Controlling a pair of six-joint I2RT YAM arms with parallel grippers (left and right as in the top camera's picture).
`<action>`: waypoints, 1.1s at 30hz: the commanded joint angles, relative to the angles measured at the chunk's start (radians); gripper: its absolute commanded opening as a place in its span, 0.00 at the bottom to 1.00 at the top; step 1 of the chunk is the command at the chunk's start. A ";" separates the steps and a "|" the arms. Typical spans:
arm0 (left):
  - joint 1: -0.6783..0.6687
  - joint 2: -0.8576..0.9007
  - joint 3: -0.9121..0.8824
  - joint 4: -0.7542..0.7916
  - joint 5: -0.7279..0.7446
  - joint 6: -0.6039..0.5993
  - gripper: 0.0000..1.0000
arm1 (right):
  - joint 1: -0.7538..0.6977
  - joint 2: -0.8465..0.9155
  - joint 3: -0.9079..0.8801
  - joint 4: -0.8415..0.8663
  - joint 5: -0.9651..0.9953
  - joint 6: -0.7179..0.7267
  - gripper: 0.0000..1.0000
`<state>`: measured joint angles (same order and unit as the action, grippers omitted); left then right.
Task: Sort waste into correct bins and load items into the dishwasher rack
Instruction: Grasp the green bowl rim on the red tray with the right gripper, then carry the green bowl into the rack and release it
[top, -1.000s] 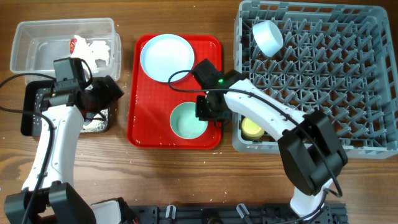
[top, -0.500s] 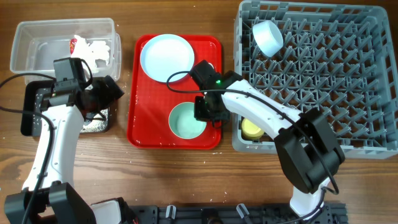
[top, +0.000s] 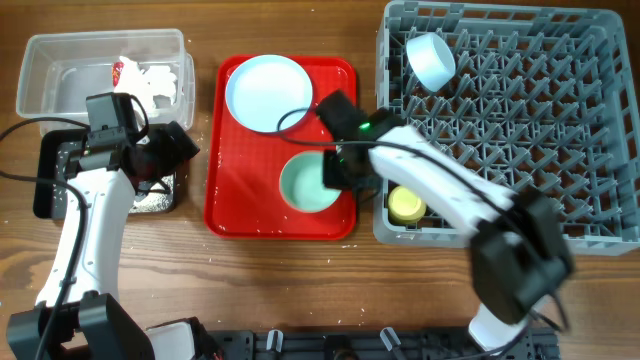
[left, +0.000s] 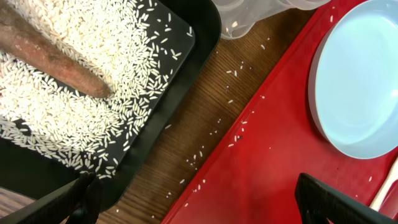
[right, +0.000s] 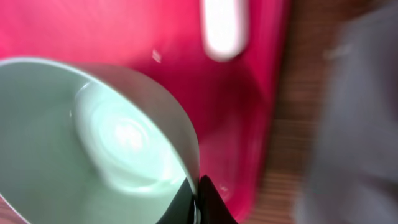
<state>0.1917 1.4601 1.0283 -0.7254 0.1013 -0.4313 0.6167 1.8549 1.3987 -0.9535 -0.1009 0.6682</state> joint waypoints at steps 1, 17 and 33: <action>-0.005 -0.007 0.017 0.002 -0.010 0.008 1.00 | -0.073 -0.247 0.125 -0.090 0.296 -0.011 0.04; -0.005 -0.007 0.017 0.002 -0.010 0.008 1.00 | -0.227 -0.257 0.131 -0.285 1.182 -0.290 0.04; -0.005 -0.007 0.017 0.002 -0.010 0.008 1.00 | -0.227 0.028 0.131 -0.013 1.423 -0.856 0.04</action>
<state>0.1917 1.4601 1.0283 -0.7258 0.1013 -0.4313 0.3916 1.8587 1.5269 -1.0344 1.2339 -0.0204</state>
